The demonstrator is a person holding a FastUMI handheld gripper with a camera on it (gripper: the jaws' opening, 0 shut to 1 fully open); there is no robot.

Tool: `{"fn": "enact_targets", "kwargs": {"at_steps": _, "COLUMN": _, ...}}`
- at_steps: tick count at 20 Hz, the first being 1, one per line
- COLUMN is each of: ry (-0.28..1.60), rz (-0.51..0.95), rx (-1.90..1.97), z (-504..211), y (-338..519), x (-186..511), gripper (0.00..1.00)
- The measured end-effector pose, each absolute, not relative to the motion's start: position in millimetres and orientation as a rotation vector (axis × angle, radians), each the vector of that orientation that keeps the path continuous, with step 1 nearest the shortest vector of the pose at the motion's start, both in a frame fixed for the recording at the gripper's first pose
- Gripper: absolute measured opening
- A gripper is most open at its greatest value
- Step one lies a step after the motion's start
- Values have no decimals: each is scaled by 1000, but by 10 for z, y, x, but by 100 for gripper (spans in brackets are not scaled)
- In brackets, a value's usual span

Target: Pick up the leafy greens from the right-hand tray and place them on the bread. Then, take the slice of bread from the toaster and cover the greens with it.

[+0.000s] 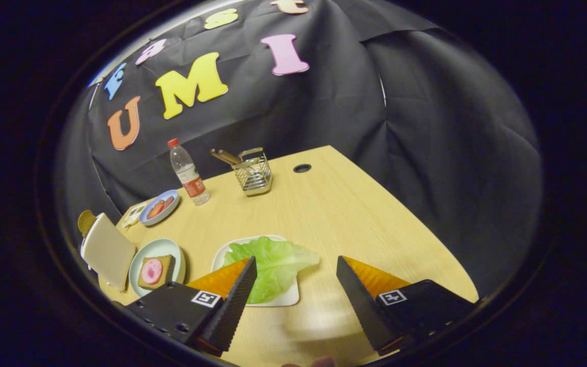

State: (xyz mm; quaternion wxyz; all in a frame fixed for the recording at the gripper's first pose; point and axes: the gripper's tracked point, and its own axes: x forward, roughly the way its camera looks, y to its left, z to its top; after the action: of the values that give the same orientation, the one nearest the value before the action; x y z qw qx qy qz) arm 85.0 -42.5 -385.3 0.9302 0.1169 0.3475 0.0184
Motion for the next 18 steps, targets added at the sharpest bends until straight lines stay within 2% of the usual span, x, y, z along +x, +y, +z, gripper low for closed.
{"fn": "enact_targets", "kwargs": {"at_steps": 9, "ry": 801, "rz": 17, "rx": 369, "z": -4212, "y": -323, "x": 1132, "gripper": 96}}
{"fn": "enact_targets", "kwargs": {"at_steps": 12, "ry": 815, "rz": 21, "rx": 366, "z": -4259, "y": -282, "x": 1192, "gripper": 81}}
{"fn": "enact_targets", "kwargs": {"at_steps": 13, "ry": 817, "rz": 16, "rx": 360, "z": -4282, "y": -299, "x": 1202, "gripper": 69}}
{"fn": "enact_targets", "kwargs": {"at_steps": 16, "ry": 825, "rz": 9, "rx": 365, "z": -4271, "y": -316, "x": 1237, "gripper": 49}}
{"fn": "enact_targets", "kwargs": {"at_steps": 17, "ry": 829, "rz": 9, "rx": 358, "z": -4286, "y": -315, "x": 1231, "gripper": 48}}
{"fn": "enact_targets", "kwargs": {"at_steps": 18, "ry": 820, "rz": 7, "rx": 365, "z": -4235, "y": -304, "x": 1242, "gripper": 36}}
